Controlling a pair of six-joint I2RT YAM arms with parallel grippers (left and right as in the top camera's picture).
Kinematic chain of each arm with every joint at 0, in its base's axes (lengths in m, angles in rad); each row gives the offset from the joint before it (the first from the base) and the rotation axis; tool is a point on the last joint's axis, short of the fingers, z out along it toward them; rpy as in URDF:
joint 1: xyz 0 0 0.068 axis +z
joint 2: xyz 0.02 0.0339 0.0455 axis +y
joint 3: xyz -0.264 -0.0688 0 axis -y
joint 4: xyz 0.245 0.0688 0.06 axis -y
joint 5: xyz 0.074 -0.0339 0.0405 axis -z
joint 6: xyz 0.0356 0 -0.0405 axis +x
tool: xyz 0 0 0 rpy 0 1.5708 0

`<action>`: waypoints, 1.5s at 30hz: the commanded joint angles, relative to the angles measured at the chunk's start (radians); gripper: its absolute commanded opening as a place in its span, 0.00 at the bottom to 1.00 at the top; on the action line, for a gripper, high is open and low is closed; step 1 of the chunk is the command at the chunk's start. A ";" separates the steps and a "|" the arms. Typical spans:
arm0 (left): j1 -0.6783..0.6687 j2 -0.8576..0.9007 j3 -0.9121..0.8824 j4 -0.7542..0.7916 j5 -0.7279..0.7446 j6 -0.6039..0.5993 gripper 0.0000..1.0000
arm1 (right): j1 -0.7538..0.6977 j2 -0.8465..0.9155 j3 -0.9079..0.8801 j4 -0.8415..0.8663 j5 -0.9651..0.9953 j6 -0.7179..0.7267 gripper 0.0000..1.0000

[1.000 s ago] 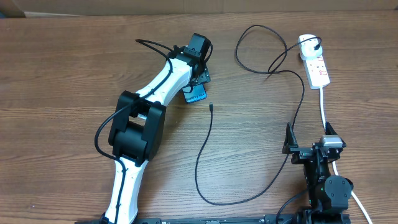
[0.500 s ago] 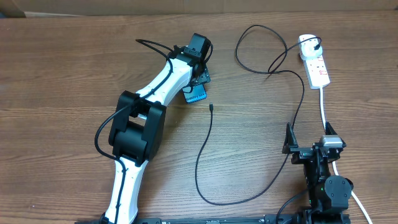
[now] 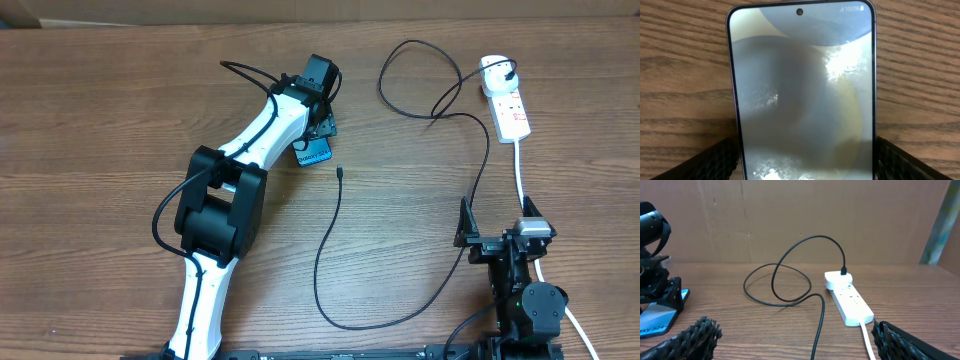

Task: Plug charger to phone and switch on socket
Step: 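Lower the left gripper onto the phone and close on its sides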

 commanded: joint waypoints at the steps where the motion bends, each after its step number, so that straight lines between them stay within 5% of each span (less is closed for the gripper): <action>1: 0.005 0.037 -0.016 -0.018 -0.001 0.015 0.83 | 0.003 -0.008 -0.010 0.006 0.006 -0.001 1.00; 45: 0.008 0.023 0.059 -0.102 0.037 0.023 0.71 | 0.003 -0.008 -0.010 0.006 0.006 -0.001 1.00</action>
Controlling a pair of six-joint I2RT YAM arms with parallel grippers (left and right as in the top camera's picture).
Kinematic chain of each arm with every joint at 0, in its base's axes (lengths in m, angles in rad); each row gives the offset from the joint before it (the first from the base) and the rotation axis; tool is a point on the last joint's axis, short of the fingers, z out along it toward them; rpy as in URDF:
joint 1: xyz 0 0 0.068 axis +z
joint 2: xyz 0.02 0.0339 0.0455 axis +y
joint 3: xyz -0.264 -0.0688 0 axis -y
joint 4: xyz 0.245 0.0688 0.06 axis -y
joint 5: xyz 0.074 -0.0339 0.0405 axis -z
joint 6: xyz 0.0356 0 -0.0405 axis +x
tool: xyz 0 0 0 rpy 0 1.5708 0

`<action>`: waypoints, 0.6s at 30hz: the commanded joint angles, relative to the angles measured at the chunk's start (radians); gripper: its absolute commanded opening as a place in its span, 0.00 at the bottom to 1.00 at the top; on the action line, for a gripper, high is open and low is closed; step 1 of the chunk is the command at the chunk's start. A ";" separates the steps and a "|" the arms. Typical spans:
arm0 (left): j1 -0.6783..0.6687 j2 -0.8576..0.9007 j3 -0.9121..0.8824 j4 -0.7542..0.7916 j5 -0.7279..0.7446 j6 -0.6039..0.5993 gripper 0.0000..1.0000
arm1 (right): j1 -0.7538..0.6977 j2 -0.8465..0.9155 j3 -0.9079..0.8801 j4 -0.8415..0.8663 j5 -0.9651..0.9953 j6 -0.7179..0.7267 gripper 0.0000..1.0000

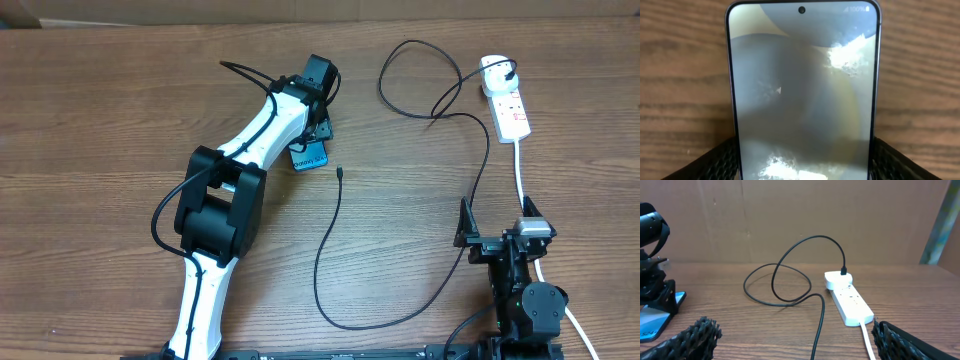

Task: Plug charger to phone and switch on socket
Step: 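Lower the left gripper onto the phone and close on its sides, then lift the phone with the left gripper and tilt it upright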

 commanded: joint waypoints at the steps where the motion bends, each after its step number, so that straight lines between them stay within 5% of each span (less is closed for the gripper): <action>1: 0.007 0.023 0.047 -0.035 0.020 0.016 0.71 | 0.003 -0.008 -0.010 0.005 0.006 -0.001 1.00; 9: 0.008 0.023 0.118 -0.122 0.046 0.016 0.70 | 0.003 -0.008 -0.010 0.005 0.006 -0.001 1.00; 18: 0.038 0.023 0.200 -0.190 0.299 0.016 0.69 | 0.003 -0.008 -0.010 0.005 0.006 -0.001 1.00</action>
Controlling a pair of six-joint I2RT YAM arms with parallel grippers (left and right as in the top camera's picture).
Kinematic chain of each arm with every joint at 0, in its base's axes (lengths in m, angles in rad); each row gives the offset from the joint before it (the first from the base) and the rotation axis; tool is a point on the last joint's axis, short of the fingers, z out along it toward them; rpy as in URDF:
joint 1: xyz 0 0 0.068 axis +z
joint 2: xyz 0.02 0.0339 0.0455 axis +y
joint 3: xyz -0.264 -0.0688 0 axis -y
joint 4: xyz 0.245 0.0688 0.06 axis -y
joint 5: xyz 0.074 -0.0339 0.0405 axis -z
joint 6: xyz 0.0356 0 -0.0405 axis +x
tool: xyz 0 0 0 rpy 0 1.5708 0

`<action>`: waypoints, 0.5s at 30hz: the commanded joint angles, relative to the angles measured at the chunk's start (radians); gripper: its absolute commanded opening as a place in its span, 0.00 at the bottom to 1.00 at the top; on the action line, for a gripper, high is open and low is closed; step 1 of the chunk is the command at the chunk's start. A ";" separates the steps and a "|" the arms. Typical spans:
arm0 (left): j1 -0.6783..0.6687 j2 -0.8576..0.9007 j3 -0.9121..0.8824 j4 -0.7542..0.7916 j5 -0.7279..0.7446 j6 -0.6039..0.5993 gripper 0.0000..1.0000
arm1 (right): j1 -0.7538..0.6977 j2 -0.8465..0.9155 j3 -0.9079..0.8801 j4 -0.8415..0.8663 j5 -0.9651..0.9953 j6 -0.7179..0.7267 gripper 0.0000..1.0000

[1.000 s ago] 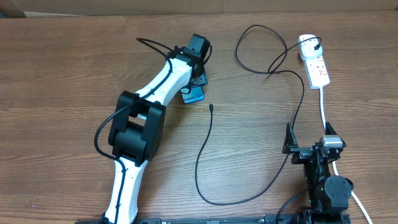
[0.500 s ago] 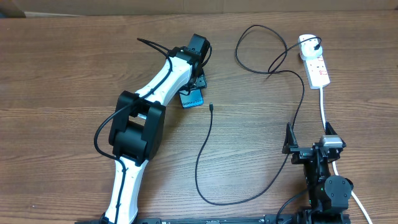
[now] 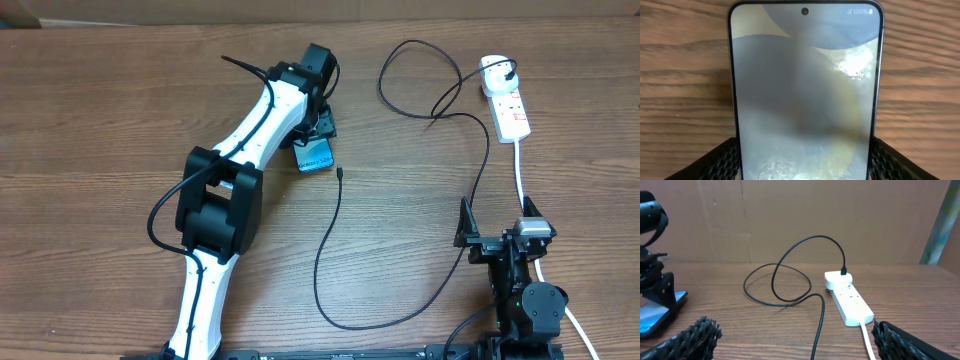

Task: Plug charger to phone and switch on socket
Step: 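Lift the phone with the left gripper and tilt it upright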

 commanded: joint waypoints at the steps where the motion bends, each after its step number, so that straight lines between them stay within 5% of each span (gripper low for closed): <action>1: 0.029 0.000 0.059 -0.008 0.211 0.016 0.69 | 0.003 -0.008 -0.010 0.005 0.006 -0.002 1.00; 9: 0.113 0.000 0.070 -0.008 0.621 0.008 0.58 | 0.003 -0.008 -0.010 0.005 0.006 -0.001 1.00; 15: 0.170 0.000 0.070 -0.008 0.835 -0.005 0.61 | 0.003 -0.008 -0.010 0.005 0.006 -0.001 1.00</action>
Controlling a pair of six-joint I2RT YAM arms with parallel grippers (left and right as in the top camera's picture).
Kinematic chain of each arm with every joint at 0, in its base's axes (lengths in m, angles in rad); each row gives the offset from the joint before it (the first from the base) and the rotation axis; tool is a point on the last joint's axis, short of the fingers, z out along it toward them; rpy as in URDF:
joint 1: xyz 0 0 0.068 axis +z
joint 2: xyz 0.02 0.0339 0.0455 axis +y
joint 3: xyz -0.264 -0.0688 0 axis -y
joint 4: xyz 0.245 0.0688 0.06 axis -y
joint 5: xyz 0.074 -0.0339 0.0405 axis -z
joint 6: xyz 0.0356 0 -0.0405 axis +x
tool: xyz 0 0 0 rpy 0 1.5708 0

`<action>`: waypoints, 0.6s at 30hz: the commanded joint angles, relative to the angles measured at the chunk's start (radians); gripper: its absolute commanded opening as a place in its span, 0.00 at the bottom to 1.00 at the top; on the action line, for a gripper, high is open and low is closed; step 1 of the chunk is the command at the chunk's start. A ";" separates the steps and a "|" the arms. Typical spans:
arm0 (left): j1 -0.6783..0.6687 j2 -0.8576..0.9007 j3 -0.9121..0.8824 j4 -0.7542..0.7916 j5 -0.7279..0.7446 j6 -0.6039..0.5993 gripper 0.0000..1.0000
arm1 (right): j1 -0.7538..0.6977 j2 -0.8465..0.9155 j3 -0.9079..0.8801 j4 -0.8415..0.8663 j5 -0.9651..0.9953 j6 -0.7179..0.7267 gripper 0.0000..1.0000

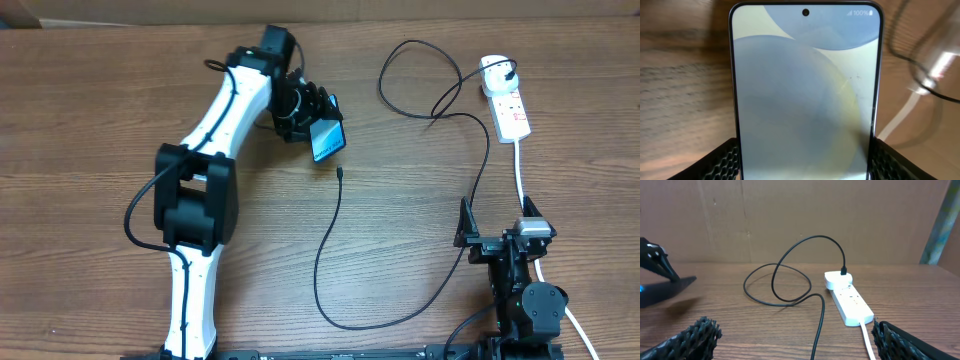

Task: Plug charger to phone and switch on socket
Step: 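Lift the phone with the left gripper and tilt it upright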

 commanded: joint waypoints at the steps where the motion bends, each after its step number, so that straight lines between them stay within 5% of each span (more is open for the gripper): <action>1: 0.035 0.000 0.032 0.001 0.267 -0.010 0.61 | 0.003 -0.008 -0.010 0.005 0.006 -0.001 1.00; 18: 0.102 0.000 0.032 0.006 0.719 -0.014 0.63 | 0.003 -0.008 -0.010 0.005 0.006 -0.001 1.00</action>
